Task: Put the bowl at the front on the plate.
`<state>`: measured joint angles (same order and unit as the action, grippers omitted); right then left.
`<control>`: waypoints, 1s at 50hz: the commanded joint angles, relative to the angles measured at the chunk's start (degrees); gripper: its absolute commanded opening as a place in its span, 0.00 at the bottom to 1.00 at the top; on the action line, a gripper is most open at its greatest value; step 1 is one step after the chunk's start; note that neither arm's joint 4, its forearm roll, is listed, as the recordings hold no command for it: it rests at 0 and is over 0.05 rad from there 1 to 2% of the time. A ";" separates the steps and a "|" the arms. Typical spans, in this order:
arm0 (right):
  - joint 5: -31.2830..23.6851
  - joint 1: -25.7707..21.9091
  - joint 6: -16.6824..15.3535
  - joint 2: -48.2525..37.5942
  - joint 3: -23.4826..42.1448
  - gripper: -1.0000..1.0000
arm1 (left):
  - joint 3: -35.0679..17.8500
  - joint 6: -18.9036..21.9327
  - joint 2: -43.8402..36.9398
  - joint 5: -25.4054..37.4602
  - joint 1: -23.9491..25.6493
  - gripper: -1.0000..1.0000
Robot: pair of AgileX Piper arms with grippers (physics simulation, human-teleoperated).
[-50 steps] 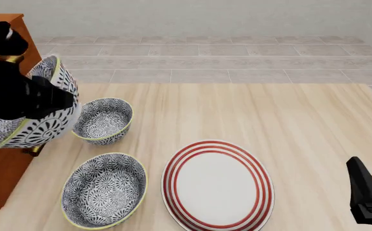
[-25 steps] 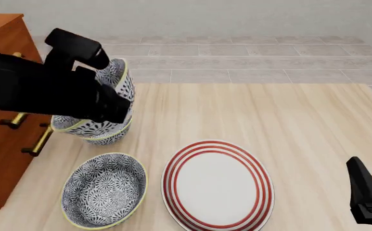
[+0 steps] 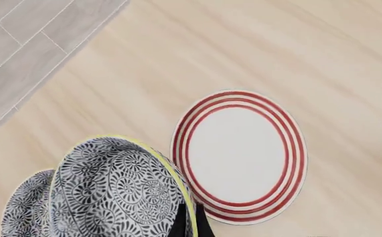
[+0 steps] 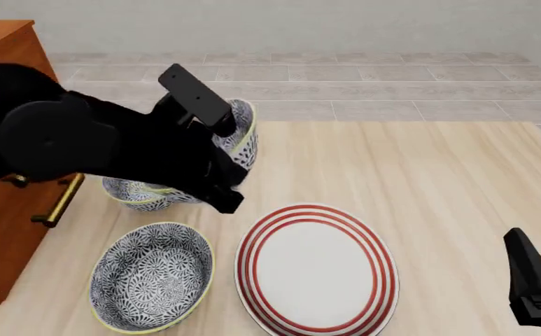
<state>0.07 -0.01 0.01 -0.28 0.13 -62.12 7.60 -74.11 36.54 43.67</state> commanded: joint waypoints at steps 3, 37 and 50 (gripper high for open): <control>-0.01 0.00 -0.01 0.01 0.02 1.00 | -3.85 1.33 -7.98 -0.93 7.50 0.00; -0.02 0.01 -0.01 0.00 0.02 1.00 | -3.65 1.88 -17.12 -7.24 15.80 0.00; -0.01 0.01 0.00 0.00 0.02 1.00 | -2.68 2.16 -18.74 -9.16 15.93 0.00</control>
<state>0.06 -0.01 0.01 -0.28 0.13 -65.08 9.50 -91.60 28.71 59.10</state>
